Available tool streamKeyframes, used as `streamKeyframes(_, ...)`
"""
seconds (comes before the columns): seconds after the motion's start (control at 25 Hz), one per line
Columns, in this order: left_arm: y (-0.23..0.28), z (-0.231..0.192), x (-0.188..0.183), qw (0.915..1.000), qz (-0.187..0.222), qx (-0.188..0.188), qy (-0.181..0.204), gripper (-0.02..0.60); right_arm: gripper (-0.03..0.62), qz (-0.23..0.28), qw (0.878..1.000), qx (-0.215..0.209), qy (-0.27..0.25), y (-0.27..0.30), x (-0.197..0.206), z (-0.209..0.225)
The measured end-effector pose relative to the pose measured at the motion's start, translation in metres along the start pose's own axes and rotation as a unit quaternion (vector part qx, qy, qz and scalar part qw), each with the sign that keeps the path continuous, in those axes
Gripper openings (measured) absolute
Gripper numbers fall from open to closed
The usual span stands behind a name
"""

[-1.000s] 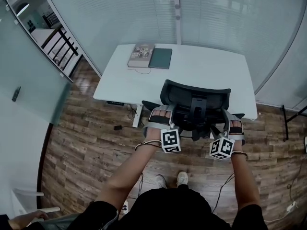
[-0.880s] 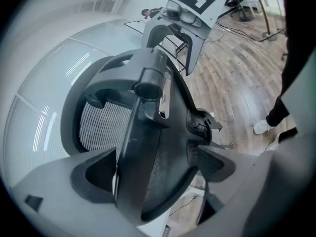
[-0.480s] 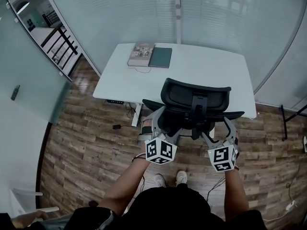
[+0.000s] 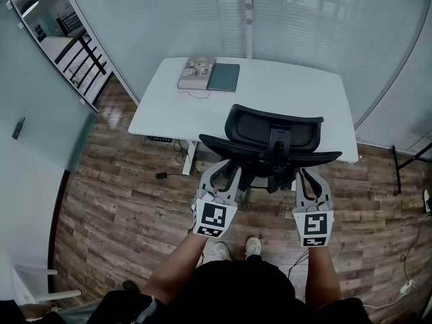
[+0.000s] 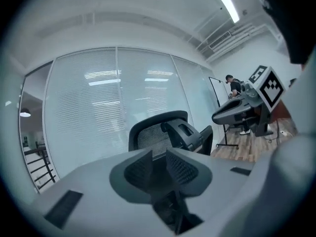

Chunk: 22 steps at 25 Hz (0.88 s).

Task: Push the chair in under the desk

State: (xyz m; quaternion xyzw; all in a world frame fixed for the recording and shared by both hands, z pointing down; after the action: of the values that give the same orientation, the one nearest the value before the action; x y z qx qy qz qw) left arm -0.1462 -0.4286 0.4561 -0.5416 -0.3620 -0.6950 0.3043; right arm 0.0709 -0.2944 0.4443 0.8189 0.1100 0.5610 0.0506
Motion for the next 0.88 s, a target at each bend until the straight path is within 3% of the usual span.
streamKeyframes(0.04,-0.002,0.001,-0.002,0.9999,0.006,0.001,-0.012,0.078,0.011,0.005,1.0,0.004,0.005,-0.003,-0.002,0.0)
streamKeyframes(0.12,-0.006,0.001,-0.004,0.9991,0.015,0.004,-0.04,0.011,0.006,0.012,1.0,0.006,0.019,-0.007,-0.005,-0.001)
streamKeyframes(0.36,-0.01,0.004,0.008,0.9954,0.012,0.013,-0.094,0.011,0.005,0.029,0.997,0.014,0.066,-0.015,-0.006,-0.005)
streamKeyframes(0.88,-0.017,0.009,0.003,0.9941,0.016,0.021,-0.105,0.011,0.003,0.026,0.993,-0.002,0.116,-0.022,-0.012,-0.014)
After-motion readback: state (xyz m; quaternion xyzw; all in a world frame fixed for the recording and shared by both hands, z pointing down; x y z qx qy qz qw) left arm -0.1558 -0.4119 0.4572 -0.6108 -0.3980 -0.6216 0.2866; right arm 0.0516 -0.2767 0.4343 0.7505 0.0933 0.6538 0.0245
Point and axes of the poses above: the fingertips, and each gripper's own axes: y forward along the fingers, z to its right, x out of its underside, the point moved 9 cm from there along -y, backward along the fingers, and after that the axes turned 5 degrees about -y, right-handed, at the moved point
